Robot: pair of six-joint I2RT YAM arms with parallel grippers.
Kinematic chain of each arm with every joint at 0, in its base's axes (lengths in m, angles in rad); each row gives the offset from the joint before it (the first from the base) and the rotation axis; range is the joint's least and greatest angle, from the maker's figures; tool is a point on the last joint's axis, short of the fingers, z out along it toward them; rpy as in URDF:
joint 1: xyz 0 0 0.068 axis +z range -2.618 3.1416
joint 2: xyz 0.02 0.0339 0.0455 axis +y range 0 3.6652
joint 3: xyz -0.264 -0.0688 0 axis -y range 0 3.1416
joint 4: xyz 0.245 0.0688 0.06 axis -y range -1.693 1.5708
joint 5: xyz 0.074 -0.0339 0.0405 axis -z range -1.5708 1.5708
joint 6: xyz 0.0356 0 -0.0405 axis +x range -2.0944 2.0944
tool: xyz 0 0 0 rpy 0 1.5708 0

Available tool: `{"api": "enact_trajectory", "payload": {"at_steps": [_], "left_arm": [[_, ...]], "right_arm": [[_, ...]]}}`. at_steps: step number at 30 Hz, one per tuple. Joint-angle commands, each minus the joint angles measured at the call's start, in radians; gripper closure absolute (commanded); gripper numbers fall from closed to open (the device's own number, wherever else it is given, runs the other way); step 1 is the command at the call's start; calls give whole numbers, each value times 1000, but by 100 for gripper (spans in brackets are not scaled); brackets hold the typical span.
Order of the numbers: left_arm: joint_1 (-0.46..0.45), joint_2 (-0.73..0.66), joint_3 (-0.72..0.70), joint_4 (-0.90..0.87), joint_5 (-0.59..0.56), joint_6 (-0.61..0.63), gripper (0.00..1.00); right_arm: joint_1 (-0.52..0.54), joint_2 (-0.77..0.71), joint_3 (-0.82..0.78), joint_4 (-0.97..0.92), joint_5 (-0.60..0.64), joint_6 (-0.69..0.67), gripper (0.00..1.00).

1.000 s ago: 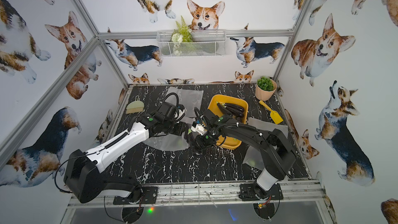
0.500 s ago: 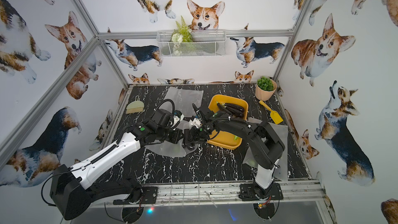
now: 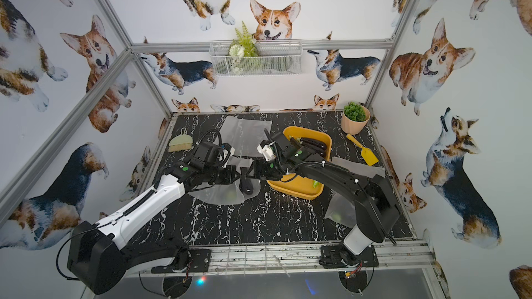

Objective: Place the eggplant in a zip-top bag and seal the zipper
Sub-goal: Place the eggplant in the zipper food storage bag, then zip the zipper on the zipper food storage bag.

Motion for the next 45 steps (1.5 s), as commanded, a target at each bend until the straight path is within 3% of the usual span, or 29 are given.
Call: {"api": "enact_trajectory", "payload": {"at_steps": [1, 4, 7, 12, 16, 20, 22, 24, 28, 33, 40, 45], "left_arm": [[18, -8, -1, 51, 42, -25, 100], [48, -31, -15, 86, 101, -58, 100], [108, -63, -73, 184, 185, -143, 100], [108, -81, -51, 126, 176, -103, 100], [108, -91, -33, 73, 172, -69, 100], [95, -80, -33, 59, 176, -52, 100], [62, -63, -23, 48, 153, -42, 100], [35, -49, -19, 62, 151, -48, 89], [29, -50, -18, 193, 249, -108, 73], [58, -76, 142, 191, 331, -70, 52], [320, -63, 350, 191, 357, -37, 49], [375, 29, 529, 19, 278, 250, 49]], "right_arm": [[-13, 3, -16, -13, 31, -43, 28], [-11, 32, 5, -72, 124, -91, 32], [0, 65, -17, -3, 145, -96, 38], [57, 160, 36, 59, 203, -96, 56], [59, 169, 33, 151, 240, -88, 61], [59, 167, 73, 160, 272, -111, 84], [59, 143, 91, 159, 282, -128, 91], [57, 114, 107, 157, 283, -156, 97], [29, 120, 165, 139, 233, -221, 100], [-24, 146, 267, 132, 88, -334, 100], [-52, 169, 481, -59, -150, -550, 100], [-65, 208, 753, -379, -290, -708, 100]]}}
